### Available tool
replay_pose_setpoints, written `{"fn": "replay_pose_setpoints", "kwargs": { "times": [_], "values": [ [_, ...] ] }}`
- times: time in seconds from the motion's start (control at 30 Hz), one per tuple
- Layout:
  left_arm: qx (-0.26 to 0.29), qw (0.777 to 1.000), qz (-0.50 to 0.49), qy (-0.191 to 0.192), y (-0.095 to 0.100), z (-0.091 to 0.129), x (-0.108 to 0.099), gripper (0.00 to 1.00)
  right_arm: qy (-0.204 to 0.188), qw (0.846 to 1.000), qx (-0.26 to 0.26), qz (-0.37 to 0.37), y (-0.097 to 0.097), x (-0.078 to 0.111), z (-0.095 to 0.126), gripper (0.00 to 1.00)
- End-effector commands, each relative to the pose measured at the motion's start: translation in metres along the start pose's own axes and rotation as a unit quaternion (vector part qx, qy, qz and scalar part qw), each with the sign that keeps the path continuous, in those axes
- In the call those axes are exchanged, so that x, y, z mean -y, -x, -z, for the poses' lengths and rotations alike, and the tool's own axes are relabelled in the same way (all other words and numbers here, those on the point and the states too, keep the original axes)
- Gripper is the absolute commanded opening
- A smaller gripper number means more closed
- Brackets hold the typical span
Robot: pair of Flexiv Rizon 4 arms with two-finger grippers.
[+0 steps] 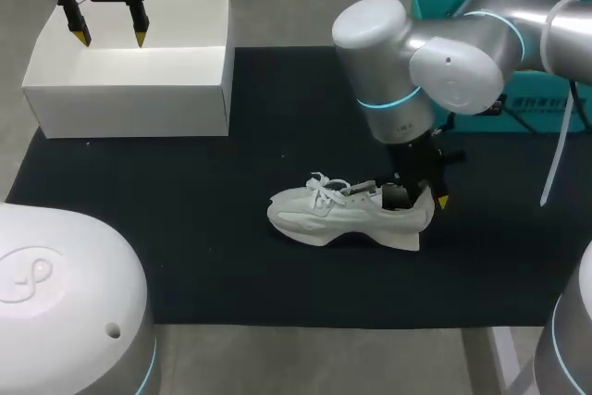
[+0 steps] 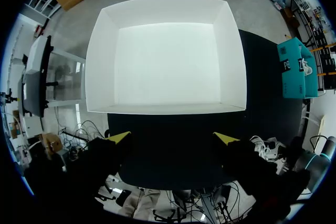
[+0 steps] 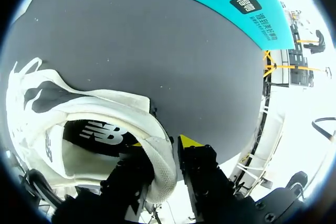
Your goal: Take the shoe out of the shoebox, open the shoe tongue, remove and reinsert the insole, then place the shoe into the shoebox
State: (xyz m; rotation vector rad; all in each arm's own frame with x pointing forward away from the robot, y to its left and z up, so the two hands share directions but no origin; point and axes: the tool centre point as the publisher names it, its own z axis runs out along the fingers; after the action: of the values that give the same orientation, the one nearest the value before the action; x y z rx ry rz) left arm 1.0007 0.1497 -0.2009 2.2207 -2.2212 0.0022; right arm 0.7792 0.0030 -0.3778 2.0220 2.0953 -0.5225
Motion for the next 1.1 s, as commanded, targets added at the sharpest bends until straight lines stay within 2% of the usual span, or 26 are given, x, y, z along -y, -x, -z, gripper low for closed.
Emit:
{"fn": "replay_pose_setpoints", "kwargs": {
  "times": [0.03,0.23,0.37,0.43,0.57,0.63,0.73,0.8,0.87,0.93,0.97,1.0,1.03,1.07,1.1],
  "values": [
    [0.0,1.0,0.0,0.0,0.0,0.001,0.0,1.0,0.008,1.0,0.005,0.003,0.006,0.006,0.024,1.0],
    [0.0,1.0,0.0,0.0,0.0,0.001,0.0,1.0,0.045,0.998,-0.024,0.024,0.017,0.016,0.073,1.0],
    [0.0,1.0,0.0,0.0,0.0,0.001,0.0,1.0,0.094,0.993,-0.038,0.066,0.022,0.017,0.106,1.0],
    [0.0,1.0,0.0,0.0,0.0,0.001,0.0,1.0,0.126,0.986,-0.063,0.094,0.027,0.015,0.125,1.0],
    [0.0,1.0,0.0,0.0,0.0,0.001,0.0,1.0,0.169,0.967,-0.1,0.162,0.03,0.012,0.147,1.0],
    [0.0,1.0,0.0,0.0,0.0,0.001,0.0,1.0,0.193,0.946,-0.14,0.218,0.031,0.01,0.156,1.0],
    [0.0,1.0,0.0,0.0,0.0,0.001,0.0,1.0,0.225,0.904,-0.199,0.304,0.031,0.01,0.165,1.0],
    [0.0,1.0,0.0,0.0,0.0,0.001,0.0,1.0,0.244,0.864,-0.235,0.372,0.032,0.009,0.169,1.0],
    [0.0,1.0,0.0,0.0,0.0,0.001,0.0,1.0,0.264,0.829,-0.244,0.428,0.033,0.008,0.172,1.0],
    [0.0,1.0,0.0,0.0,0.0,0.001,0.0,1.0,0.286,0.768,-0.264,0.508,0.034,0.009,0.176,1.0],
    [0.0,1.0,0.0,0.0,0.0,0.001,0.0,1.0,0.295,0.741,-0.274,0.537,0.035,0.009,0.177,1.0],
    [0.0,1.0,0.0,0.0,0.0,0.001,0.0,1.0,0.3,0.722,-0.28,0.557,0.036,0.009,0.178,1.0],
    [0.0,1.0,0.0,0.0,0.0,0.001,0.0,1.0,0.311,0.69,-0.295,0.584,0.039,0.008,0.178,1.0],
    [0.0,1.0,0.0,0.0,0.0,0.001,0.0,1.0,0.322,0.665,-0.315,0.595,0.043,0.005,0.178,1.0],
    [0.0,1.0,0.0,0.0,0.0,0.001,0.0,1.0,0.322,0.665,-0.315,0.595,0.043,0.005,0.178,1.0]
  ]
}}
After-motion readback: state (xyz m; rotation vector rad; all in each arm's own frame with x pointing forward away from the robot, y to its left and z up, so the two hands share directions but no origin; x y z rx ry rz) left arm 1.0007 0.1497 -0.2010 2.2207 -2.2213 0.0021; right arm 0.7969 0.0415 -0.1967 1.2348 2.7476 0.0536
